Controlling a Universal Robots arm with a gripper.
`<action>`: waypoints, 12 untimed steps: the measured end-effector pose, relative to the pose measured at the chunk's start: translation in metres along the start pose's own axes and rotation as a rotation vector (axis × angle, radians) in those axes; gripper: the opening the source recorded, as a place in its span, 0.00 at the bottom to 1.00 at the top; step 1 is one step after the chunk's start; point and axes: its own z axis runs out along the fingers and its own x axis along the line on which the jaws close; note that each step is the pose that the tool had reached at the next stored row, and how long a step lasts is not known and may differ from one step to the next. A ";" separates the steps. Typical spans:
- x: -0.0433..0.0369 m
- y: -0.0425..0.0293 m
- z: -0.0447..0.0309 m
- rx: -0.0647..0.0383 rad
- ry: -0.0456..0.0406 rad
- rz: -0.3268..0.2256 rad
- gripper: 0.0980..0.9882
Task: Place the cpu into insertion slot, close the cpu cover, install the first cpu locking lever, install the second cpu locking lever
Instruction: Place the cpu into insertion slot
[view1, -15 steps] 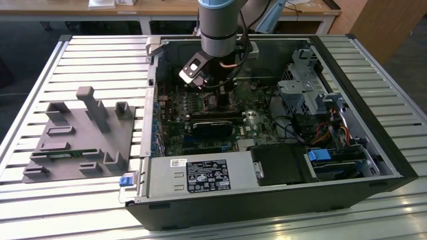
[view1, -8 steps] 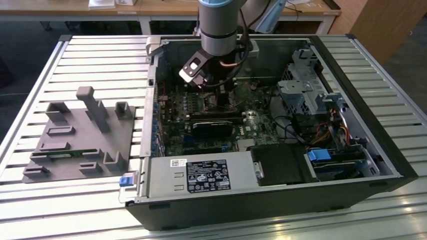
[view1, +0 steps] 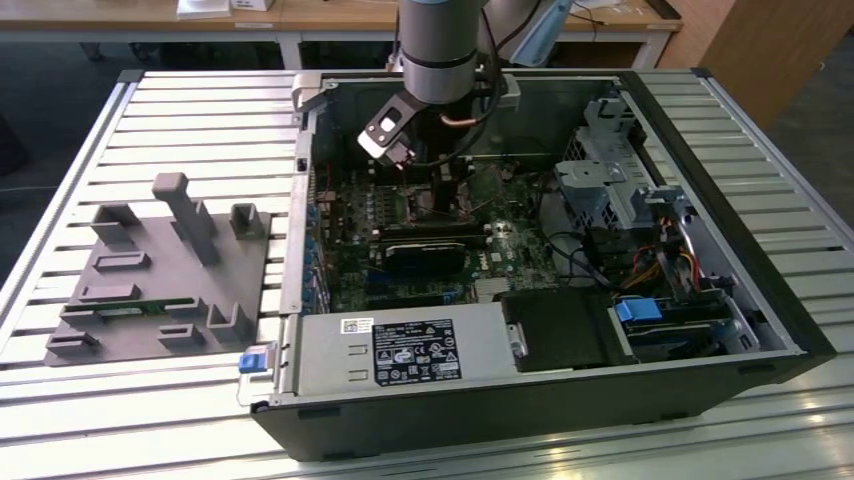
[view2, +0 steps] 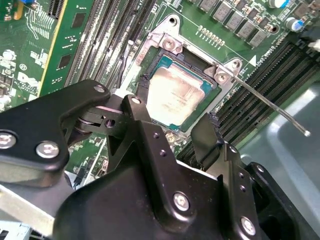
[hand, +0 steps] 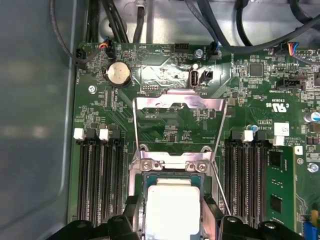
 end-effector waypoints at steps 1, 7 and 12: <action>0.0000 0.0004 -0.0013 0.003 0.0000 0.000 0.58; -0.0016 0.0034 -0.0037 0.024 0.0002 0.000 0.29; -0.0034 0.0043 -0.0040 0.030 0.0002 0.001 0.09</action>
